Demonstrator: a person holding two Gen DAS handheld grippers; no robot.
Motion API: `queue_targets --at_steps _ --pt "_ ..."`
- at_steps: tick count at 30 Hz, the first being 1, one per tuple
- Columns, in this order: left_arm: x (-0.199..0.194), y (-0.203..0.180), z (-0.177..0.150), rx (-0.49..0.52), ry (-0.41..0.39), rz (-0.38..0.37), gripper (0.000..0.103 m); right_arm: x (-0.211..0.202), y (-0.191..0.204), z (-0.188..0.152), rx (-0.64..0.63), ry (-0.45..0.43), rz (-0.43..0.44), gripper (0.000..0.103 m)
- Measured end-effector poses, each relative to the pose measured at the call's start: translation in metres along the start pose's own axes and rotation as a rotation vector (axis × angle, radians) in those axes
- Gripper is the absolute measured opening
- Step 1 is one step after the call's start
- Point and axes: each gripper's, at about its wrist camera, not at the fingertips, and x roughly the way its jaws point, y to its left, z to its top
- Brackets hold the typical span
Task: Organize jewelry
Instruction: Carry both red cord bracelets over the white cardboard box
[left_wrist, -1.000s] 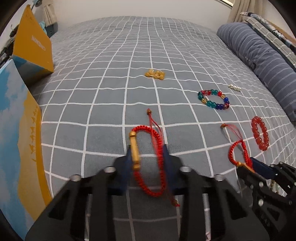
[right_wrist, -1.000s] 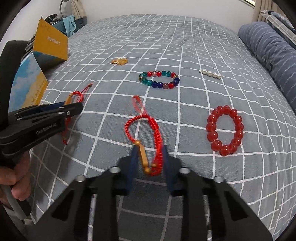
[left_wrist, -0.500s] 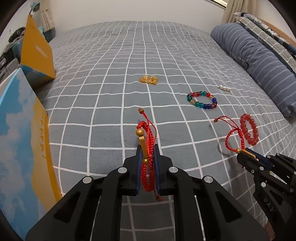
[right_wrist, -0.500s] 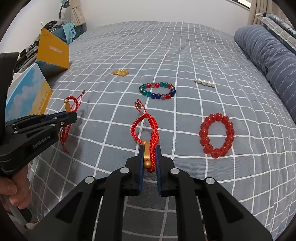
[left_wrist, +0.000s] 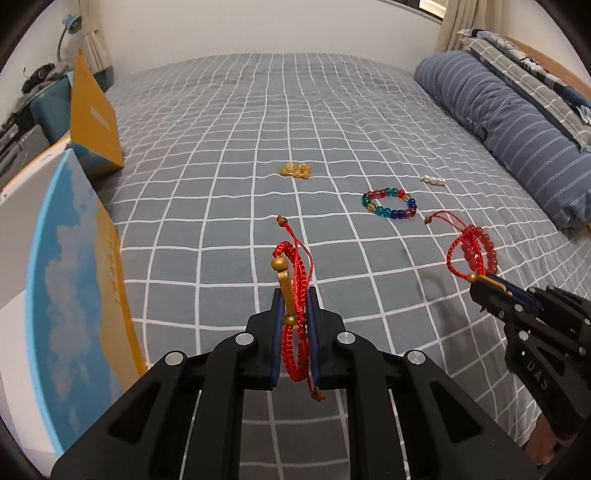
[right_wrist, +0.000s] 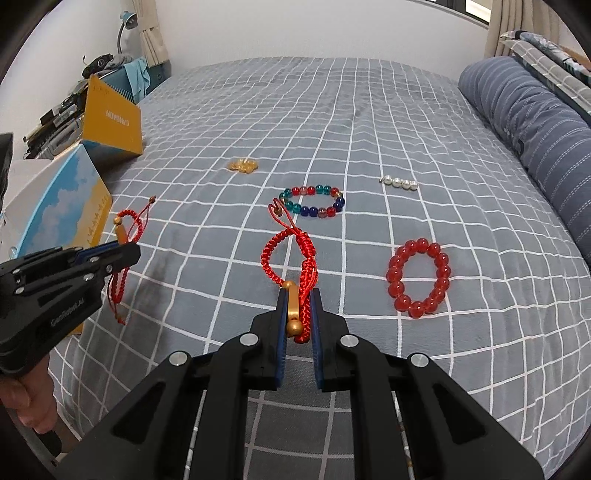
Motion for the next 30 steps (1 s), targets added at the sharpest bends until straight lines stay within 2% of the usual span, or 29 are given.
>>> queue_targets --at_steps 12,19,30 --pt "-0.039 0.013 -0.002 -0.015 -0.029 -0.002 0.011 -0.023 0.006 0.012 0.015 -0.041 -0.006 0.01" --pt "-0.071 0.03 0.002 -0.02 -0.066 0.023 0.011 -0.04 0.018 0.026 0.013 -0.075 0.006 0.01" --pt "-0.115 0.08 0.003 -0.076 -0.116 0.088 0.011 -0.062 0.073 0.054 -0.046 -0.135 0.074 0.01"
